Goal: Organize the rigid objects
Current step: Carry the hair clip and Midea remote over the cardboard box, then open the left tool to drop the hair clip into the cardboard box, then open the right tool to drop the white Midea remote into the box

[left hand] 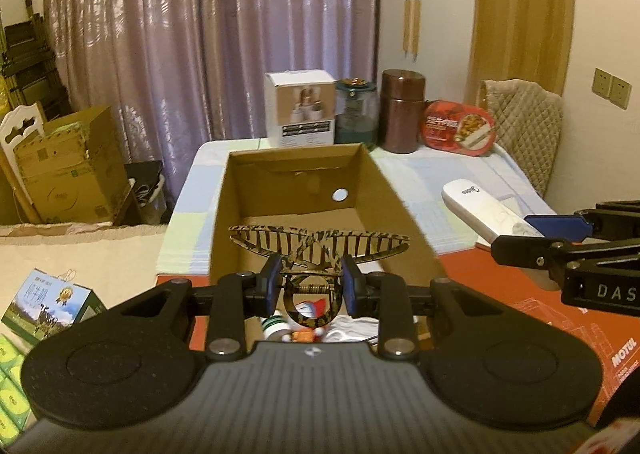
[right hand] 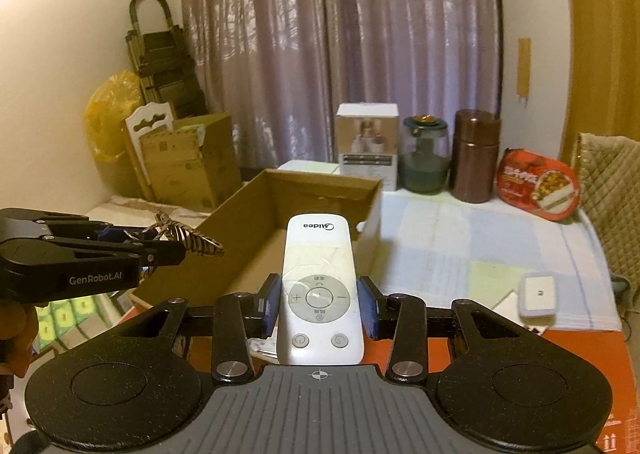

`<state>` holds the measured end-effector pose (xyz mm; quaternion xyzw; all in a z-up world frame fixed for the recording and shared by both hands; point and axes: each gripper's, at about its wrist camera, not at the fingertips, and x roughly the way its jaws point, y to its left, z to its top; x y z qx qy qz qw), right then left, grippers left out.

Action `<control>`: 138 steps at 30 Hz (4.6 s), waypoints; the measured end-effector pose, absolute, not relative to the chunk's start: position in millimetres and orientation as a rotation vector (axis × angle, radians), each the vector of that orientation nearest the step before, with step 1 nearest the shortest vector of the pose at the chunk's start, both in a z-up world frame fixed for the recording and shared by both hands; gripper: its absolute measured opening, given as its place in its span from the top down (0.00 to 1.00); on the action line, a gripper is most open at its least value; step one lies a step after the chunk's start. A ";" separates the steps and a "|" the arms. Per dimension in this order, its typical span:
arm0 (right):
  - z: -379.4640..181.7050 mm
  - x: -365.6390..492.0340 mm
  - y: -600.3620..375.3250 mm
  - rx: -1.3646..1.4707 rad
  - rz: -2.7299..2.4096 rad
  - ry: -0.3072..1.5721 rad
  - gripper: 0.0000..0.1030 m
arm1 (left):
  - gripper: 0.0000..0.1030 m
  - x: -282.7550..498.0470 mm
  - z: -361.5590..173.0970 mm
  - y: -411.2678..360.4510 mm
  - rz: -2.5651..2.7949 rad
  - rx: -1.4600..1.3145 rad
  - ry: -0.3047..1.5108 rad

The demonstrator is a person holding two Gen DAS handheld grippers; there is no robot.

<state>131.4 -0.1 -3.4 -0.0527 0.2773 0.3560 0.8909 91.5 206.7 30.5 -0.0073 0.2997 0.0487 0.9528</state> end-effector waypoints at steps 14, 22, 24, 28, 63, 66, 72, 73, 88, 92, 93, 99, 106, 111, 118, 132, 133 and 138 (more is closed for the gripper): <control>-23.9 150.6 31.3 -0.083 0.737 0.636 0.64 | 0.75 106.0 11.4 234.8 0.101 0.005 0.663; -31.8 163.0 34.0 -0.068 0.726 0.661 0.64 | 0.75 115.4 3.3 234.2 0.079 0.016 0.684; -32.2 162.0 36.3 -0.063 0.724 0.665 0.64 | 0.75 117.9 1.4 234.8 0.077 0.019 0.689; -33.7 162.7 38.9 -0.060 0.726 0.672 0.64 | 0.75 121.9 -1.7 234.8 0.078 0.016 0.697; -36.7 160.3 40.1 -0.034 0.718 0.685 0.64 | 0.74 117.8 -4.2 244.5 0.112 -0.002 0.676; -37.5 159.2 41.5 -0.034 0.723 0.689 0.64 | 0.74 116.3 -4.2 244.0 0.111 0.001 0.678; -36.3 157.7 45.8 -0.037 0.727 0.690 0.64 | 0.74 115.0 -3.5 243.8 0.108 -0.005 0.676; -36.6 158.8 46.1 -0.038 0.727 0.690 0.64 | 0.74 114.9 -3.4 243.9 0.108 -0.006 0.676; -44.7 163.3 50.4 -0.043 0.727 0.720 0.64 | 0.74 112.9 -1.2 244.3 0.109 -0.018 0.671; -47.5 165.6 49.0 -0.034 0.722 0.732 0.64 | 0.74 113.9 -1.3 243.3 0.106 -0.020 0.672; -48.0 166.3 48.6 -0.031 0.720 0.735 0.64 | 0.74 113.8 -1.4 243.5 0.105 -0.021 0.672; -48.8 169.0 42.2 0.026 0.747 0.729 0.63 | 0.74 114.0 0.0 241.8 0.104 -0.019 0.670; -36.2 166.5 14.0 0.098 0.690 0.683 0.59 | 0.74 110.8 2.2 239.7 0.106 -0.026 0.667; -33.5 160.3 -10.6 0.127 0.650 0.682 0.54 | 0.74 106.7 5.6 232.2 0.103 -0.038 0.665; -24.9 145.5 -35.5 0.139 0.624 0.675 0.49 | 0.74 100.3 12.4 215.1 0.094 -0.045 0.663; -9.3 124.4 -84.0 0.158 0.590 0.658 0.42 | 0.74 88.5 30.0 168.4 0.061 -0.037 0.646; -7.9 123.4 -88.5 0.164 0.585 0.656 0.42 | 0.74 87.9 31.0 164.9 0.059 -0.035 0.646; -1.2 122.1 -111.6 0.186 0.559 0.644 0.40 | 0.74 88.9 35.4 146.1 0.043 -0.027 0.645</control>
